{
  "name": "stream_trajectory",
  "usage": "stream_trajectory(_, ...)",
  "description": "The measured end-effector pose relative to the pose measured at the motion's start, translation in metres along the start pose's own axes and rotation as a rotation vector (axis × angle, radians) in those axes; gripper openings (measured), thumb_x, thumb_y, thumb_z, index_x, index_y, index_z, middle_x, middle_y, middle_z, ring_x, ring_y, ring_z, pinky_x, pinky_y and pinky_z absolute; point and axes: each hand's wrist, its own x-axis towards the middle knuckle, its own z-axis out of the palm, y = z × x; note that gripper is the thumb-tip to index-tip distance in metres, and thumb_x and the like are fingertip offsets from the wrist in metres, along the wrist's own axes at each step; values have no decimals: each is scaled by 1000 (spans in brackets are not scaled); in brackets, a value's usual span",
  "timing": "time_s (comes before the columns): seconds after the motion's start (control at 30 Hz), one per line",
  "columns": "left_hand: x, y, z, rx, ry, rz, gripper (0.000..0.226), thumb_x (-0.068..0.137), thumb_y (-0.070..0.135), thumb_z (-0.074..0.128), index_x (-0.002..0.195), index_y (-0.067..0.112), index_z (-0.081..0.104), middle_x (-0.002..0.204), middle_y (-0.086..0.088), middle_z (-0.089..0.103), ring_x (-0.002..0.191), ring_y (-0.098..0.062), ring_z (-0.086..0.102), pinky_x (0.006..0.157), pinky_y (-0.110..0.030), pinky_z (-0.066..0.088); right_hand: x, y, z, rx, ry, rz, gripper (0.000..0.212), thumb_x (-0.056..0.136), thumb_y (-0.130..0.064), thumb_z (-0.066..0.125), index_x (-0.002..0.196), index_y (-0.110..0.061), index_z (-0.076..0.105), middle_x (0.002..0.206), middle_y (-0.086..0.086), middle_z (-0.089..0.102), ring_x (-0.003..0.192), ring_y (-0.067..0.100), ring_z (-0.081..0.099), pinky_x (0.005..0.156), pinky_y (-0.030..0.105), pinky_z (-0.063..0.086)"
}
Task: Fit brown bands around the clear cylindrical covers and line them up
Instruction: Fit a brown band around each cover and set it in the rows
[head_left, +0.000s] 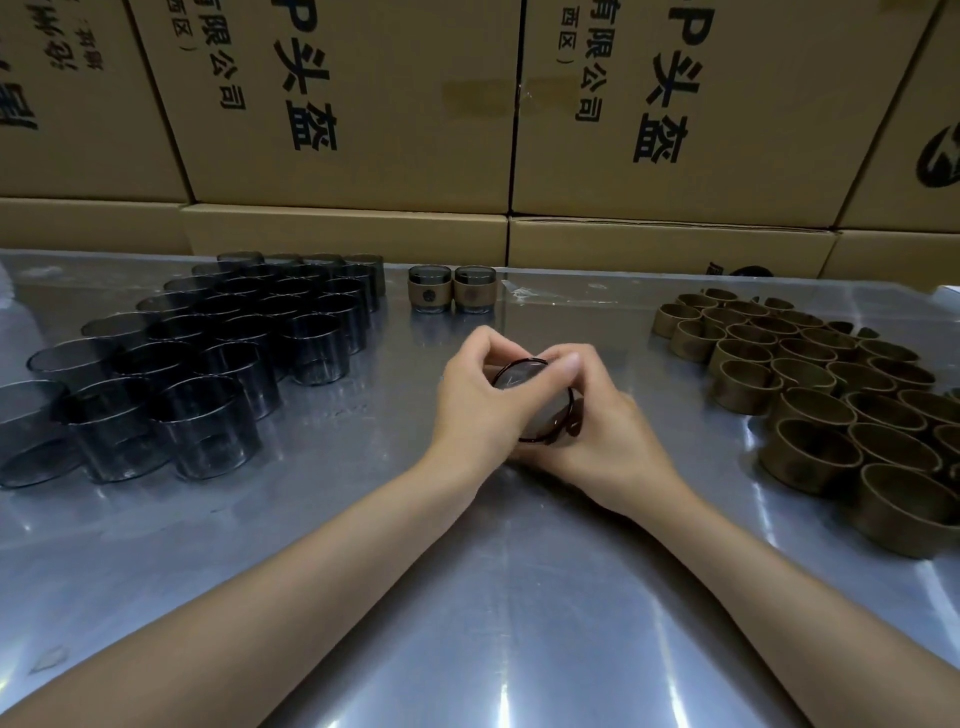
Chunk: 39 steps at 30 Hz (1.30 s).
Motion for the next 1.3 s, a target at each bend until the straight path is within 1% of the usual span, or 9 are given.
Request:
stream_trajectory(0.13, 7, 1, -8, -142, -20, -138, 24, 87, 34, 70, 69, 19, 64, 61, 11, 61, 61, 0, 58, 58, -12, 45, 0, 1, -2, 31, 2, -6, 72, 59, -37, 88, 115, -41, 43, 107, -16, 64, 101, 2, 62, 87, 33, 53)
stream_trajectory(0.27, 12, -2, -15, -327, -188, -314, 21, 93, 33, 60, 95, 15, 73, 76, 6, 68, 77, -8, 64, 70, -16, 51, 2, 4, -3, 152, 18, 46, 74, 58, -22, 92, 118, -28, 50, 110, -6, 67, 106, 13, 64, 94, 43, 52)
stream_trajectory(0.4, 19, -6, -23, -430, -397, -323, 31, 93, 22, 54, 120, 11, 65, 112, -4, 70, 105, -12, 64, 99, -24, 46, 6, 8, -4, 302, 43, 97, 69, 59, -2, 89, 113, -23, 51, 109, -3, 67, 99, 5, 66, 88, 25, 52)
stream_trajectory(0.53, 20, -8, -25, -459, -521, -249, 41, 77, 17, 67, 118, 17, 64, 114, 1, 70, 106, -11, 65, 90, -21, 52, 9, 13, -5, 426, 53, 119, 63, 61, 6, 84, 110, -18, 52, 99, -6, 68, 87, 0, 67, 78, 18, 53)
stream_trajectory(0.73, 14, -7, -16, 15, -331, 23, 41, 72, 20, 84, 104, 25, 59, 103, 8, 68, 95, 6, 62, 80, -9, 46, 7, 16, -3, 352, 20, 65, 67, 58, -2, 90, 107, -23, 51, 98, -8, 69, 93, 6, 68, 80, 24, 54)
stream_trajectory(0.87, 7, -4, -8, 132, -192, 53, 47, 65, 32, 88, 94, 19, 52, 87, 8, 62, 79, 1, 60, 66, -13, 48, 2, 8, -4, 167, -14, 44, 69, 52, -31, 90, 106, -34, 48, 98, -21, 67, 92, 5, 67, 79, 36, 57)
stream_trajectory(1.03, 6, -3, -2, 172, 13, 31, 31, 82, 32, 72, 71, 19, 46, 64, 9, 53, 56, 1, 48, 52, -12, 38, -3, -5, -1, -50, -31, -33, 66, 56, -48, 85, 104, -37, 41, 94, -17, 67, 87, 4, 66, 72, 38, 54)
stream_trajectory(1.2, 4, 0, -1, -75, -132, -71, 20, 93, 36, 52, 88, 19, 63, 87, 10, 65, 91, -5, 61, 81, -26, 49, 0, -7, -2, -44, 77, 8, 60, 57, -55, 78, 102, -26, 50, 100, -12, 51, 93, 5, 54, 74, 25, 46)
stream_trajectory(1.3, 0, -3, 0, -141, -230, -83, 40, 82, 48, 48, 115, 30, 59, 116, 9, 62, 117, -9, 56, 101, -35, 46, 3, -7, -6, 287, 90, 167, 50, 62, -39, 87, 98, -21, 57, 92, -7, 61, 84, 3, 61, 68, 15, 47)
